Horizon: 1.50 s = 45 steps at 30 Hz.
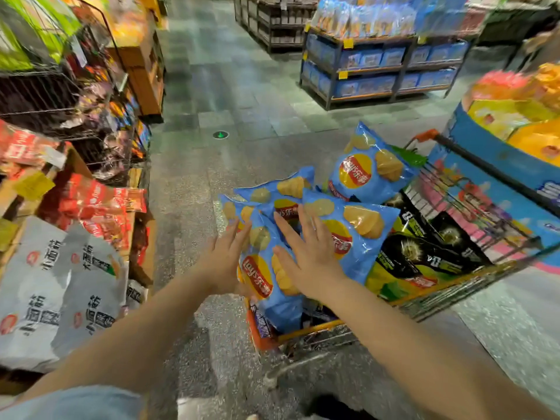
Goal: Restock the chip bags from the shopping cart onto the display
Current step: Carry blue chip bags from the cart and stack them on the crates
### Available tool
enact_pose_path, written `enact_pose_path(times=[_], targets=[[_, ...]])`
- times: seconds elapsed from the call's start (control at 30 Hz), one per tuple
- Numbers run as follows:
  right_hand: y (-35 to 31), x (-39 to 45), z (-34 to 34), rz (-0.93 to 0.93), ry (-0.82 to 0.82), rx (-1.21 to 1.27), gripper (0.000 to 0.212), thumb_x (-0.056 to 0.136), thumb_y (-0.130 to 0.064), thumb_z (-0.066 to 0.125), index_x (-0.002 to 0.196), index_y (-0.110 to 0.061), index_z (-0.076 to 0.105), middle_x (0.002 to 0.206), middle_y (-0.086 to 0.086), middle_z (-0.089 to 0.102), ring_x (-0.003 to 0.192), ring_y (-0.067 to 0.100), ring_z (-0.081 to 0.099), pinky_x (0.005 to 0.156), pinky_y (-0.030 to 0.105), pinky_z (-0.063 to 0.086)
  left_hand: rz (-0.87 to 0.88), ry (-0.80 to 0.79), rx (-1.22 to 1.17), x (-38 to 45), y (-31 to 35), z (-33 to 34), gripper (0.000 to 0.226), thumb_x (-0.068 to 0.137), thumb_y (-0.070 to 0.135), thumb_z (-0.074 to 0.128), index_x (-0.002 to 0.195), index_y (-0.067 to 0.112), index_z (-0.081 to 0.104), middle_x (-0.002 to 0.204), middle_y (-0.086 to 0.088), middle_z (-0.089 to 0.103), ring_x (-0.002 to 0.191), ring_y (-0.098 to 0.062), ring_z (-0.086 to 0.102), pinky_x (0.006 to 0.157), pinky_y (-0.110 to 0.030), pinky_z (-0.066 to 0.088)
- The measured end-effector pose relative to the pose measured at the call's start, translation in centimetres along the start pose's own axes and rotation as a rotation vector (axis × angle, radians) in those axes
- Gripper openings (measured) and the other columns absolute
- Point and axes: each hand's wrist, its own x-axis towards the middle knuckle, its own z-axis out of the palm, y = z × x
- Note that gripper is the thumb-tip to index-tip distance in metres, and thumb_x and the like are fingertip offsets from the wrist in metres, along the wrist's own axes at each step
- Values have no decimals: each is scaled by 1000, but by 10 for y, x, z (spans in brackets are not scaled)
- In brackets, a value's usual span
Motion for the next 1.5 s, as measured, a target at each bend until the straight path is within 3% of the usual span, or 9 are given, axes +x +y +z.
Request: enact_pose_path(times=[0.23, 0.33, 0.5, 0.73, 0.83, 1.0, 1.1, 1.3, 1.5], targets=[[-2, -37, 8, 144, -53, 40, 67, 78, -72, 3, 134, -45, -22, 158, 5, -22, 144, 20, -21, 116, 40, -8, 102, 52, 43, -3, 2, 1, 133, 61, 65, 76, 132, 34, -32, 156, -8, -24, 147, -28, -4, 115, -49, 12], [-2, -61, 13, 194, -74, 216, 65, 97, -56, 33, 136, -46, -19, 153, -1, -29, 143, 21, -25, 119, 46, 1, 75, -14, 53, -16, -1, 5, 129, 68, 57, 76, 136, 34, -32, 156, -9, -22, 140, -35, 25, 109, -47, 29], [-9, -96, 32, 262, -61, 251, 73, 97, -47, 42, 135, -47, -20, 150, 1, -36, 145, 30, -18, 117, 45, 10, 65, -47, 71, -25, -15, 17, 131, 70, 47, 79, 132, 43, -36, 157, -10, -20, 125, -38, 46, 102, -44, 40], [-19, -114, 68, 332, -250, 164, 81, 95, -51, 44, 133, -45, -28, 154, 10, -29, 146, 33, -9, 115, 49, 20, 155, -49, 64, -7, -38, 48, 127, 74, 50, 75, 120, 45, -43, 159, -7, -13, 133, -38, 38, 101, -48, 41], [-17, -98, 80, 387, -293, 141, 81, 94, -53, 44, 144, -42, -18, 155, 15, -26, 146, 35, -6, 114, 49, 23, 283, -8, 74, 22, -51, 46, 123, 75, 49, 74, 135, 42, -33, 158, -14, -6, 140, -40, 22, 111, -49, 29], [-24, -67, 104, 572, -226, 191, 92, 90, -53, 55, 130, -48, -27, 153, 17, -29, 144, 40, 12, 106, 46, 37, 613, 53, 2, 67, -64, 44, 137, 62, 39, 87, 138, 52, -26, 147, -28, 29, 126, -50, 41, 98, -56, 41], [-24, -54, 115, 668, -193, 213, 97, 87, -52, 60, 124, -50, -30, 155, 17, -23, 143, 39, 14, 108, 49, 35, 695, 6, -11, 87, -73, 49, 137, 48, 39, 93, 146, 33, -2, 135, -34, 42, 104, -52, 57, 75, -57, 53], [-27, -43, 137, 829, -117, 203, 104, 85, -43, 67, 124, -43, -30, 155, 17, -22, 144, 39, 14, 103, 46, 39, 827, -46, -131, 102, -78, 62, 135, 42, 39, 95, 144, 20, 9, 129, -39, 42, 102, -53, 58, 71, -55, 54], [-46, -40, 144, 885, 85, 263, 102, 89, -31, 66, 127, -46, -28, 156, 16, -20, 139, 37, 29, 100, 45, 42, 891, -65, -182, 95, -71, 56, 126, 58, 31, 90, 144, 35, -1, 133, -41, 34, 97, -55, 58, 68, -53, 54]])
